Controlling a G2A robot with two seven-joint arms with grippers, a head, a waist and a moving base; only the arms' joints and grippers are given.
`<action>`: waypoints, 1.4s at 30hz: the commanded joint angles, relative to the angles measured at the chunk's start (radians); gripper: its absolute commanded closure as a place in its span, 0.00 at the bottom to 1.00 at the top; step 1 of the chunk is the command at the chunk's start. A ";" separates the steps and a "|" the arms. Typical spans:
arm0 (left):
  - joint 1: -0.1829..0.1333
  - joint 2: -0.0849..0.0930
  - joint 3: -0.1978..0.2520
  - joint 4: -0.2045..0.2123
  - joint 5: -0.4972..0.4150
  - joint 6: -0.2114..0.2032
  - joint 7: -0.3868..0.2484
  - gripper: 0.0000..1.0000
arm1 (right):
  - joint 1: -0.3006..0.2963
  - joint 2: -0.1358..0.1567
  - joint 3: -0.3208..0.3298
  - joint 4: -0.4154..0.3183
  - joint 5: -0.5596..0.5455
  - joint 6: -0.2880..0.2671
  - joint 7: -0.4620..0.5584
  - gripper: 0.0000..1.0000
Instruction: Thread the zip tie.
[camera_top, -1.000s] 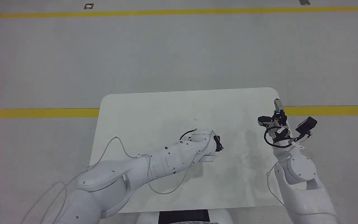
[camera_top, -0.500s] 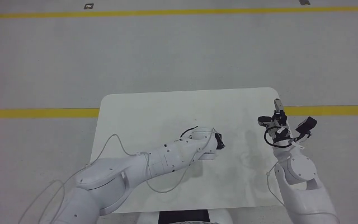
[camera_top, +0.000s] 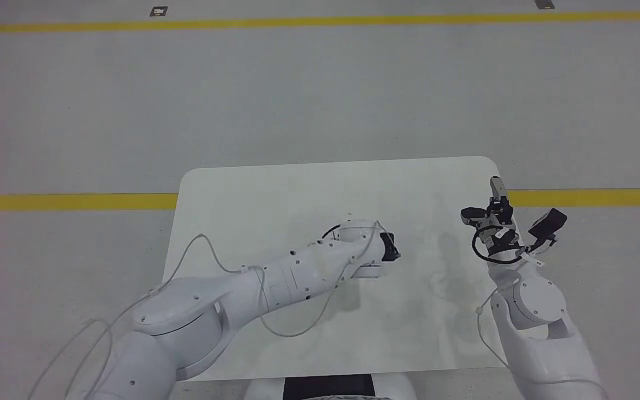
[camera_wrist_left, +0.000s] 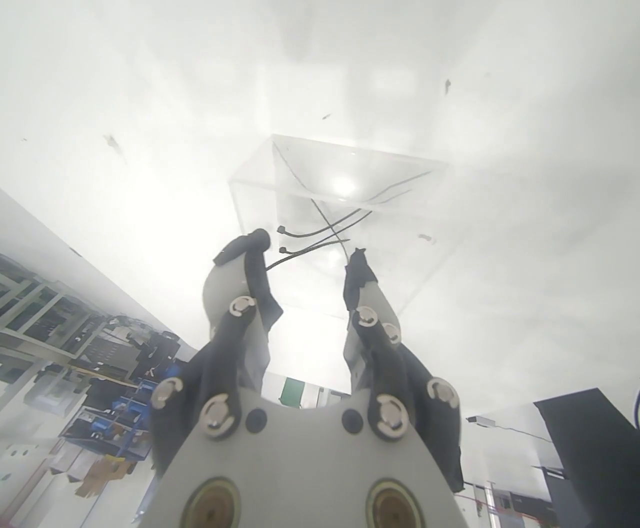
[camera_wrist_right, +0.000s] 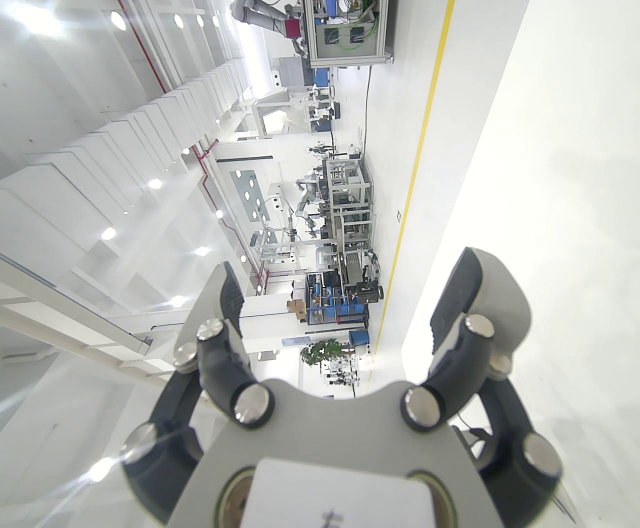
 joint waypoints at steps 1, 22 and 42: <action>-0.005 0.000 0.000 0.004 -0.008 0.000 0.010 0.56 | 0.000 0.000 0.000 0.000 0.000 0.000 0.000 0.00; -0.089 0.038 0.000 -0.064 -0.150 0.000 0.004 0.00 | 0.000 0.000 0.000 0.000 0.000 0.000 0.000 0.00; -0.074 0.038 -0.061 -0.054 -0.222 0.189 -0.028 0.00 | 0.000 0.000 0.000 0.000 0.000 0.000 0.000 0.00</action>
